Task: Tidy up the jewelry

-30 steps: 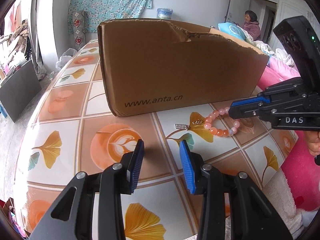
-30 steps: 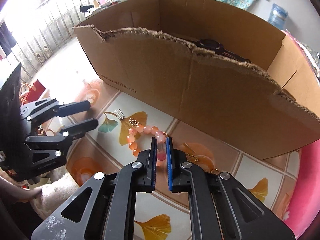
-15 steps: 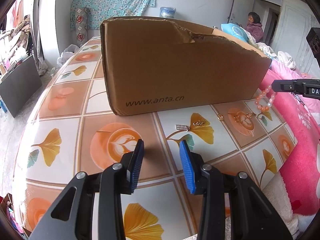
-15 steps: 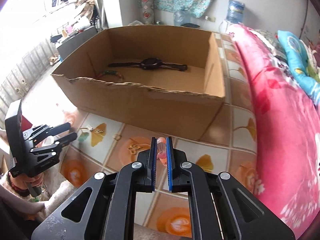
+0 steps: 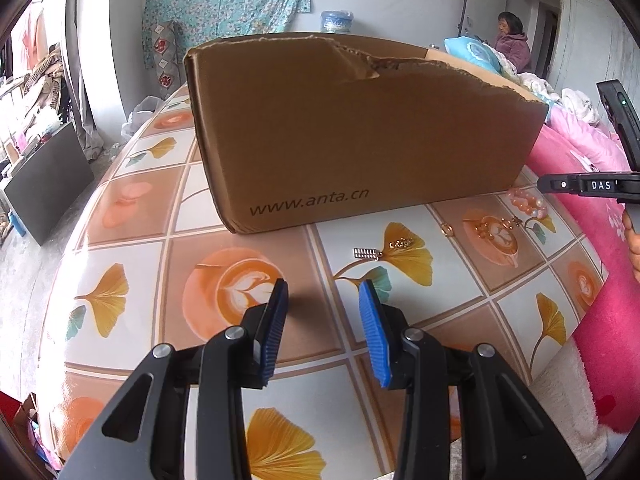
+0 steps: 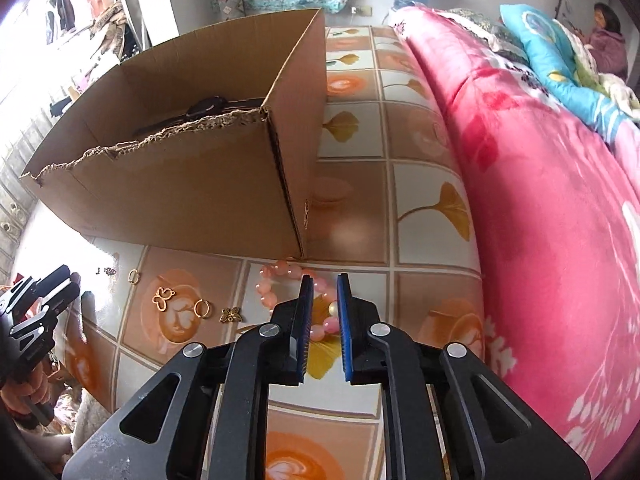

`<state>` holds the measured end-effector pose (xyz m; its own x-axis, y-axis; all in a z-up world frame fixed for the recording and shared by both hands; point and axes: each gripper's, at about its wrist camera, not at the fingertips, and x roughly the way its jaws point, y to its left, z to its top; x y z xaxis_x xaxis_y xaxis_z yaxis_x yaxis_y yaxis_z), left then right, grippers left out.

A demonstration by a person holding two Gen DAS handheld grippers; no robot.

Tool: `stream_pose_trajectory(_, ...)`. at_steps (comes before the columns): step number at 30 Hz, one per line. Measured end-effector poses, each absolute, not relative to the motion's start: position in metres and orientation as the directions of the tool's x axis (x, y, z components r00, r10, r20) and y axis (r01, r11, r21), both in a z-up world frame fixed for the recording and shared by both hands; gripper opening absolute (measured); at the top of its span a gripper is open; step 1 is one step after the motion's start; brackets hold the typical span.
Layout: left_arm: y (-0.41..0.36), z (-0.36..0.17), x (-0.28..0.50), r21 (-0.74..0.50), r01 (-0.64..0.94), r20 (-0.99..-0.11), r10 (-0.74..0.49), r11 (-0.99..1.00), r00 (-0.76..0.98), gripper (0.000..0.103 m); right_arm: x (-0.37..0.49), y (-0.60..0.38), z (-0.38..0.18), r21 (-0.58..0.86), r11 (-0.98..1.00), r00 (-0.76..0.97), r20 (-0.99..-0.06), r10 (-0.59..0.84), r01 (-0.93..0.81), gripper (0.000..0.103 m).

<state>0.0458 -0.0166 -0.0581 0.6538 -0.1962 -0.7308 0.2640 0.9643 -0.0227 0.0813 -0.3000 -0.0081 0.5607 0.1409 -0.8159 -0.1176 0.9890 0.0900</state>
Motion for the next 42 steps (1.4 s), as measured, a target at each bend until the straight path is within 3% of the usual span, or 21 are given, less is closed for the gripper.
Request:
stream_pose_trajectory(3, -0.020, -0.059, 0.046, 0.001, 0.282, -0.732, -0.191, 0.959, 0.654, 0.036, 0.069, -0.298, 0.004, 0.081, 0.989, 0.623, -0.769, 0.140, -0.123, 0.026)
stream_pose_trajectory(8, -0.023, -0.056, 0.058, -0.081, 0.300, -0.737, -0.260, 0.951, 0.623, 0.036, 0.048, -0.277, 0.006, 0.160, 0.964, 0.644, -0.720, 0.261, -0.212, 0.026)
stream_pose_trajectory(19, -0.049, -0.059, 0.076, 0.018, 0.327, -0.754, -0.202, 0.945, 0.625, 0.036, 0.039, -0.243, -0.010, 0.231, 0.931, 0.589, -0.724, 0.359, -0.283, 0.026)
stream_pose_trajectory(31, -0.059, -0.057, 0.079, 0.057, 0.340, -0.764, -0.179, 0.939, 0.620, 0.014, 0.039, -0.240, -0.011, 0.254, 0.922, 0.589, -0.712, 0.383, -0.292, 0.026)
stream_pose_trajectory(42, -0.044, -0.058, 0.073, 0.021, 0.346, -0.752, -0.213, 0.938, 0.624, 0.014, 0.033, -0.236, -0.003, 0.242, 0.917, 0.598, -0.700, 0.391, -0.316, 0.026)
